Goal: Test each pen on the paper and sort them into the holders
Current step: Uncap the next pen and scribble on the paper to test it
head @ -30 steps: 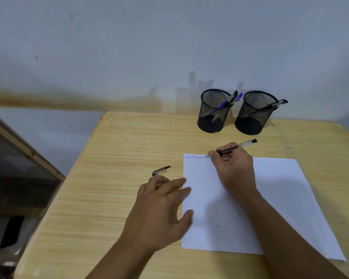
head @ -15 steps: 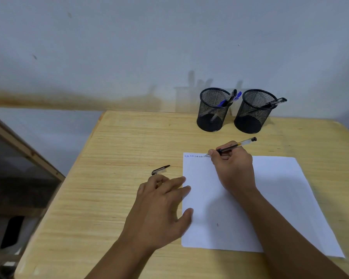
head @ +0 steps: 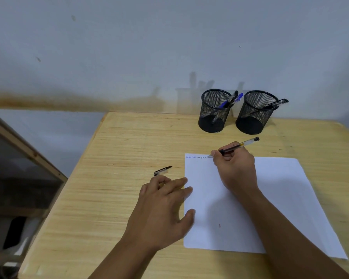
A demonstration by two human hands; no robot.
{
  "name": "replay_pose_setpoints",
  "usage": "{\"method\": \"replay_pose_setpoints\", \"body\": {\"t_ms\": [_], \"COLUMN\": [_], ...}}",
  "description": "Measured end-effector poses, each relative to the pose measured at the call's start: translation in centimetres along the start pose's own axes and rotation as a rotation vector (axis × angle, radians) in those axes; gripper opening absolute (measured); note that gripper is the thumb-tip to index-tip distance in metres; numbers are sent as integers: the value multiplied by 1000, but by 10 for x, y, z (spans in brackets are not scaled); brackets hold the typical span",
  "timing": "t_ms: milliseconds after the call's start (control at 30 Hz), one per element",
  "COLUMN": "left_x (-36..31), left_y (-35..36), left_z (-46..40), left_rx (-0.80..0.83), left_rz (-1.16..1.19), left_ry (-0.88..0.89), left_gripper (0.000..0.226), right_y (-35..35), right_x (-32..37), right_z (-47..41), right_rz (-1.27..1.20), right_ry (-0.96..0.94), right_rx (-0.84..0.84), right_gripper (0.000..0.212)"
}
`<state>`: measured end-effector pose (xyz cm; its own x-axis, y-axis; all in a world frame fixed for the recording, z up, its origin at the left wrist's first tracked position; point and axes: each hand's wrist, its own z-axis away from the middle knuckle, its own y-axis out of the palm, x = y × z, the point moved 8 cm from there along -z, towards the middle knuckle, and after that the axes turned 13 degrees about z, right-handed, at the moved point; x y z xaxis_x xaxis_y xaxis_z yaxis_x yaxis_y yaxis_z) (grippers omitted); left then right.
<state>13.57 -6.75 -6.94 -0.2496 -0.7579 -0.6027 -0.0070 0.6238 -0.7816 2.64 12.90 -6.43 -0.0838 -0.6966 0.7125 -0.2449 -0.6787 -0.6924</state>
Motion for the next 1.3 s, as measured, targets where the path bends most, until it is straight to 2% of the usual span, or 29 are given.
{"method": "replay_pose_setpoints", "body": {"t_ms": [1033,1300], "left_x": [1,0], "left_y": [2,1], "left_z": [-1,0], "left_rx": [0,-14], "left_rz": [4,2], "left_ry": [-6,-1], "left_gripper": [47,47], "right_y": [-1,-4], "right_x": [-1,-15], "right_z": [1,-3], "right_rz": [-10,-186], "right_ry": [-48,46], "right_rx": [-13,-9], "right_gripper": [14,15]}}
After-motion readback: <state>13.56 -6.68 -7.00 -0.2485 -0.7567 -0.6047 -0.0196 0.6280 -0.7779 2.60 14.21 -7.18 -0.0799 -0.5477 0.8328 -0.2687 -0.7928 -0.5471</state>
